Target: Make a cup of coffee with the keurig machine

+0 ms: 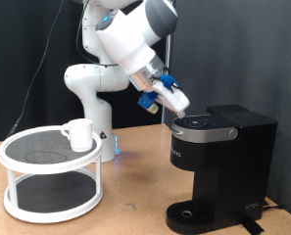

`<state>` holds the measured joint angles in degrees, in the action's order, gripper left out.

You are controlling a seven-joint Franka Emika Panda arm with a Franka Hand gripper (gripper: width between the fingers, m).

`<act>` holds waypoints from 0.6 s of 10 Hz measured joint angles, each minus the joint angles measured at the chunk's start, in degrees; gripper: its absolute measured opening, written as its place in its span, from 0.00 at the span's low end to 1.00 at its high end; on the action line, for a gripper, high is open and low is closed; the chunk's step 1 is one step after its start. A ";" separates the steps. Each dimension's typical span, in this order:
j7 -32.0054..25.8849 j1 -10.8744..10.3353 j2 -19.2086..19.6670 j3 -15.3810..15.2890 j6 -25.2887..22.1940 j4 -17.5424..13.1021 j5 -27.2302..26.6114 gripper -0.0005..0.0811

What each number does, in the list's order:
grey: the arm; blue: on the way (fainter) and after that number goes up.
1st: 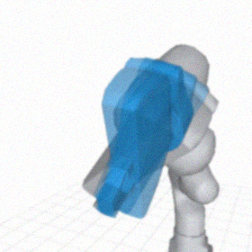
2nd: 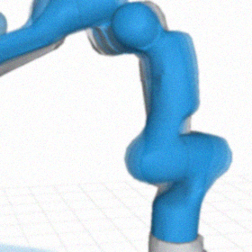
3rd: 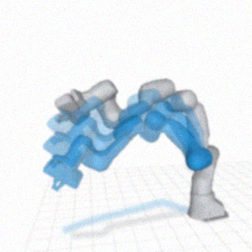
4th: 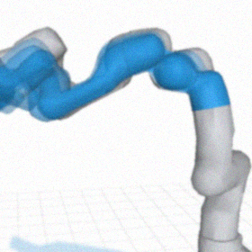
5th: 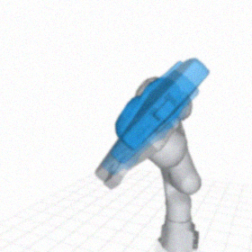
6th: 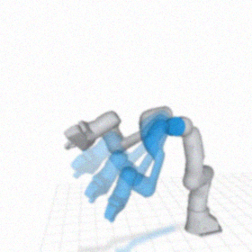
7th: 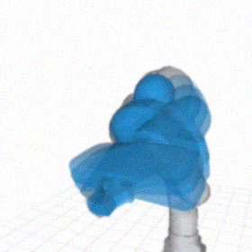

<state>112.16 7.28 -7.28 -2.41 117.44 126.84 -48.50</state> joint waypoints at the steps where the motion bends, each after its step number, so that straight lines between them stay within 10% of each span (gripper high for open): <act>1: 0.82 0.00 -0.36 0.15 -1.62 -0.81 -0.60 0.01; 6: -5.80 1.55 -1.37 3.42 -13.62 0.72 2.32 0.01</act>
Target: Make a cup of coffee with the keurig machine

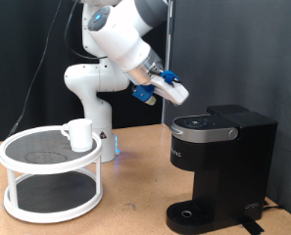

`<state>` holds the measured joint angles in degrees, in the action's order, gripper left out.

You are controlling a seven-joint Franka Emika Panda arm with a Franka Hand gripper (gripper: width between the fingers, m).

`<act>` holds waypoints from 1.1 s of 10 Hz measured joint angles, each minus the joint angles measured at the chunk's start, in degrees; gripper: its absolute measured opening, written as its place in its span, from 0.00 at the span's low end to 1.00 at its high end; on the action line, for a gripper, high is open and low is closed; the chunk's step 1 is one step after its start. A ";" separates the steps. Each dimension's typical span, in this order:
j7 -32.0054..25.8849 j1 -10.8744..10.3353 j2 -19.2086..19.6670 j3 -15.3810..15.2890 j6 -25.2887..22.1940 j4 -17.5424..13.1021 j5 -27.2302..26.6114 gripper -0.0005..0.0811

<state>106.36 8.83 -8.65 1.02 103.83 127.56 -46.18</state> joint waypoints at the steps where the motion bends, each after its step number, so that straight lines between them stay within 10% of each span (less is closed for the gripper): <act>1: -0.24 0.57 -1.79 0.46 3.88 2.46 -3.29 0.01; 5: 5.17 2.16 -10.52 1.81 13.76 12.53 -15.38 0.01; 11: 16.67 5.62 -11.54 2.17 14.14 15.02 -4.73 0.01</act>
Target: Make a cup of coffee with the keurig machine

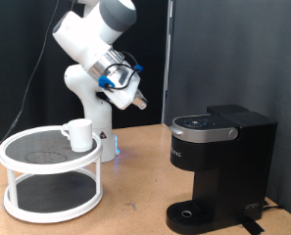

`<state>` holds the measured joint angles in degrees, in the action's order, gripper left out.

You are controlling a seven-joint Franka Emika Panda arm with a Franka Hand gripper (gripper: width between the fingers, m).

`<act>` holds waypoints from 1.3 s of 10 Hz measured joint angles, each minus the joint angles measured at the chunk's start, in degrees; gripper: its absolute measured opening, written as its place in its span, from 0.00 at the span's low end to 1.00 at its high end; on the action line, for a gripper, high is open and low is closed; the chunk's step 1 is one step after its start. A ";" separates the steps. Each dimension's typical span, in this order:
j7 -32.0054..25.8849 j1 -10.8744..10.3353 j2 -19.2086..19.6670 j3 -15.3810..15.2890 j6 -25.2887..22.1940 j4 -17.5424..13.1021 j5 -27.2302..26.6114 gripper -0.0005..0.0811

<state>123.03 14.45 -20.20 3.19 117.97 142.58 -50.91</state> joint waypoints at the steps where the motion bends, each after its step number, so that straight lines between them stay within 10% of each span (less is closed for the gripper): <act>1: -2.22 0.87 -1.04 0.96 -0.90 1.13 0.60 0.01; 6: -8.92 4.38 -7.22 6.06 -6.41 5.84 3.41 0.01; 13: -8.47 8.77 -7.32 12.23 -15.33 2.54 8.99 0.01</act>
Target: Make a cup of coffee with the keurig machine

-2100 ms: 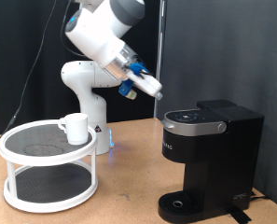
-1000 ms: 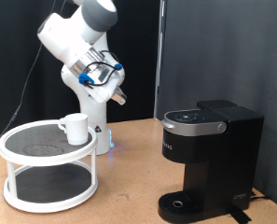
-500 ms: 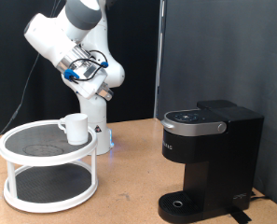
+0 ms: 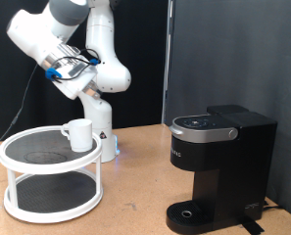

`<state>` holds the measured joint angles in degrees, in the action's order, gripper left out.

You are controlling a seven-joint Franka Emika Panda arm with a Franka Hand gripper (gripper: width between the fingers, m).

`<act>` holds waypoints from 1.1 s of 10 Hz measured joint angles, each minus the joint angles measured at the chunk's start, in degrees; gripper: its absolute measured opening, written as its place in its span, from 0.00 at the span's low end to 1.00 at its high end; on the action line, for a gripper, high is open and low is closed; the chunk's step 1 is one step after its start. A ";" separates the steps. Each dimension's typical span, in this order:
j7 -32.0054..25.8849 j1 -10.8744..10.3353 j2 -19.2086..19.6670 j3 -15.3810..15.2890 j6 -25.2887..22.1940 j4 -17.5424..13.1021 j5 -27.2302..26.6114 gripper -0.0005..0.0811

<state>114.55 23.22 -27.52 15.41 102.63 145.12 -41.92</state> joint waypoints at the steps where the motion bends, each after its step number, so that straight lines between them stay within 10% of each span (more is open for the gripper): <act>1: -0.24 0.85 0.02 1.61 -3.09 -1.15 1.18 0.01; 11: -11.68 3.85 0.77 11.09 -13.71 -3.77 10.02 0.01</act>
<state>102.88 27.07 -26.75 26.50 88.93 141.35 -31.90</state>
